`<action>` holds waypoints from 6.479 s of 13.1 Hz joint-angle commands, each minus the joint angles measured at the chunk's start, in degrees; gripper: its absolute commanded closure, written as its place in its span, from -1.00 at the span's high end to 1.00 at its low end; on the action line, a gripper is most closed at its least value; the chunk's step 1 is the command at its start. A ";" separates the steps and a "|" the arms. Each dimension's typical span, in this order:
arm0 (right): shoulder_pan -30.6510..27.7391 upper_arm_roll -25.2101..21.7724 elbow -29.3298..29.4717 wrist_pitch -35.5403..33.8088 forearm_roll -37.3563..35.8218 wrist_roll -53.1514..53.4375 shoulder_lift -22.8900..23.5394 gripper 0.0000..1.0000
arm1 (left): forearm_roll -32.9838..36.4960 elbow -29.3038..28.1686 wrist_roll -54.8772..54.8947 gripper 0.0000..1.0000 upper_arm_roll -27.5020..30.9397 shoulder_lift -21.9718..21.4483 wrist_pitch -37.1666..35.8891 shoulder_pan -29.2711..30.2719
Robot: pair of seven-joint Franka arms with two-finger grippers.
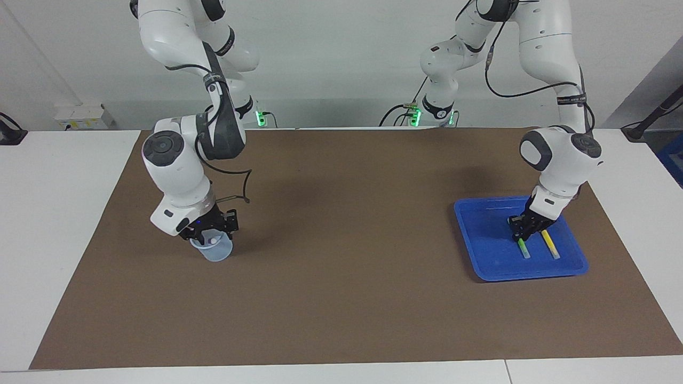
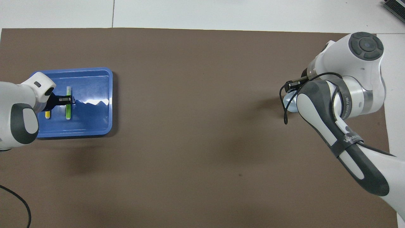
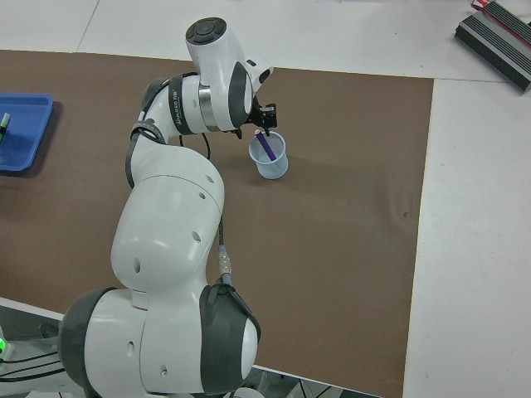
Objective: Right arm passes pens to left for tray arrangement
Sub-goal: 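Lower the green pen into the tray while the right gripper reaches the cup, then open the left gripper over the tray while the right gripper grasps the purple pen, then lift the purple pen toward the left gripper while the left gripper approaches, then close the left gripper on the purple pen and open the right gripper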
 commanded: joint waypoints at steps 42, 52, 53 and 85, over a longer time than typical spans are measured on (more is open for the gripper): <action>7.02 2.20 10.49 -15.45 26.97 40.42 -8.42 -0.98 | -40.29 15.63 -75.50 0.78 -3.35 -5.82 -42.42 -10.57; 18.89 2.20 9.43 4.96 33.23 63.66 -3.85 -0.97 | -42.75 17.56 -106.42 0.69 -8.80 -7.14 -37.85 -12.68; 18.89 2.20 9.43 5.14 33.23 63.84 -3.85 -0.97 | -42.93 17.99 -107.31 0.69 -8.80 -7.14 -37.85 -12.77; 19.50 2.20 7.94 6.72 33.23 63.75 -3.94 -0.81 | -42.05 14.48 -104.77 -1.00 -9.33 -7.31 -23.26 -21.91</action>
